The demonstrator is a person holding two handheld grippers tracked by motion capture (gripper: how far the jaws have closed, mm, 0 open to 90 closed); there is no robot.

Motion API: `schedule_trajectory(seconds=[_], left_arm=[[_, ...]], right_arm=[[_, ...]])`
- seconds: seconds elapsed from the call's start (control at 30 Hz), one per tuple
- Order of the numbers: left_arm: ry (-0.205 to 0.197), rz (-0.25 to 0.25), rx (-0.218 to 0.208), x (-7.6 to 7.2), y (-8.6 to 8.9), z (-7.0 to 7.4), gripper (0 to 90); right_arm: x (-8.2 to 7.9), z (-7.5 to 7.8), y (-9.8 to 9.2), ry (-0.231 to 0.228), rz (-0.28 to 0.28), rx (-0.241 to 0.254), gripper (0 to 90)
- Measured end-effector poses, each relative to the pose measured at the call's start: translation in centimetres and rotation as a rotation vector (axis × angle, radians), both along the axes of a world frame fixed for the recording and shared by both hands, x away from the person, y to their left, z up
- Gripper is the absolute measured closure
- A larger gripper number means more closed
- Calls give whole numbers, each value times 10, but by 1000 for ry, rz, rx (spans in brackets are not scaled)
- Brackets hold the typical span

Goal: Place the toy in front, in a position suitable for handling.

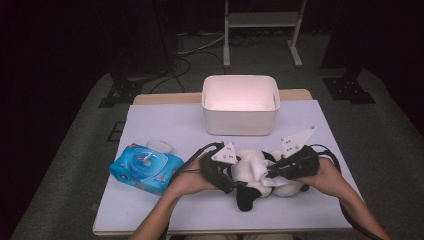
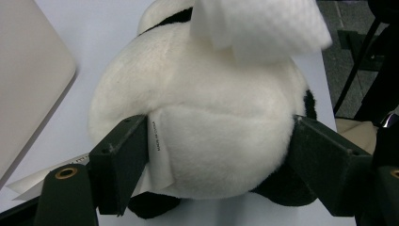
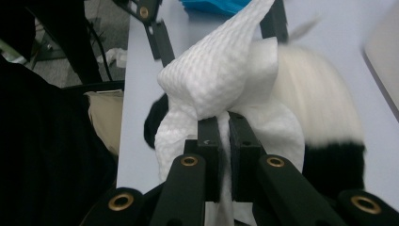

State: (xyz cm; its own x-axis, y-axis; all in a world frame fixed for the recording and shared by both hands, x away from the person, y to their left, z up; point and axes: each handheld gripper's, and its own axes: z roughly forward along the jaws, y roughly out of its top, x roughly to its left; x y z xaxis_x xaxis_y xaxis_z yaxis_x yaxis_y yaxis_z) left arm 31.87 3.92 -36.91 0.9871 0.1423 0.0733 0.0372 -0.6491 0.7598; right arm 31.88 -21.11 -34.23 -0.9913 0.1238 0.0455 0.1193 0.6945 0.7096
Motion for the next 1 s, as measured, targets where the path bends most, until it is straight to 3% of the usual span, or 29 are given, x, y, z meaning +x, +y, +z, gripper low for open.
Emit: schedule_trajectory(seconds=[0.23, 0.5, 0.7, 1.0], left_arm=[[1, 4, -8, 1, 3, -2, 213], [-7, 2, -7, 1, 2, -1, 207], [17, 6, -17, 4, 3, 3, 199], [10, 7, -17, 1, 3, 11, 196]], right_arm=[[13, 6, 25, -5, 48, 11, 845], [29, 6, -11, 16, -44, 17, 842], [41, -3, -32, 49, -93, 18, 841], [23, -12, -19, 50, -39, 25, 844]])
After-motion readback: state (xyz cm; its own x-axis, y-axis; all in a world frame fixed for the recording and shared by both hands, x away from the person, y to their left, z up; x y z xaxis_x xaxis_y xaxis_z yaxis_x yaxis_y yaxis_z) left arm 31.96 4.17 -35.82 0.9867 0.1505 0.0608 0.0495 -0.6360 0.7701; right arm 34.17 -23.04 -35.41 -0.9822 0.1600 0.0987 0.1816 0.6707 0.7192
